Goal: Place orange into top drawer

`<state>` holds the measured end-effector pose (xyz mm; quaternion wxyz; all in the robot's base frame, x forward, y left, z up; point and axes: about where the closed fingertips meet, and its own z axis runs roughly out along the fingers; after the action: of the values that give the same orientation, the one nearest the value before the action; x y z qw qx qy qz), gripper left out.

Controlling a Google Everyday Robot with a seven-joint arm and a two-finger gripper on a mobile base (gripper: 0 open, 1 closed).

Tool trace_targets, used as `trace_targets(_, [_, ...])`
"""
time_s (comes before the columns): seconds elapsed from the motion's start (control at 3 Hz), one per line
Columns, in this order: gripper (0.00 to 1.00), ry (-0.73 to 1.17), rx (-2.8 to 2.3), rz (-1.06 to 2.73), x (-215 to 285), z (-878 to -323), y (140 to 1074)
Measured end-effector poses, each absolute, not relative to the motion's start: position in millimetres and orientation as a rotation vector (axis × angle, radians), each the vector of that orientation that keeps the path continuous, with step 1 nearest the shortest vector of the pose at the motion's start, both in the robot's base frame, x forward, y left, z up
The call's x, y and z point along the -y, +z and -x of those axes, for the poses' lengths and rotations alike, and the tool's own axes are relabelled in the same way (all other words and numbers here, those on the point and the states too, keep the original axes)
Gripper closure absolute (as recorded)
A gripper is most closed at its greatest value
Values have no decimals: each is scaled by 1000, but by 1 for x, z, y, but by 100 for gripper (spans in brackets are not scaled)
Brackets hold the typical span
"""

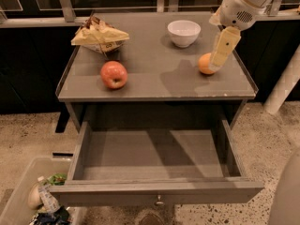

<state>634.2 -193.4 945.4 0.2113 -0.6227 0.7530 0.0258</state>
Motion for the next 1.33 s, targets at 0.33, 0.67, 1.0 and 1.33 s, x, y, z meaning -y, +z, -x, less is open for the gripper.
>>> trace_targets(0.33, [0,138,-2099,1696,218,-665,915])
trace_targets(0.67, [0,184,-2092,1702,222,-695,886])
trace_targets(1.0, [0,202,-2066,1745,209,-711,872])
trace_targets(1.33, [0,234,-2056,1767,199,-709,869])
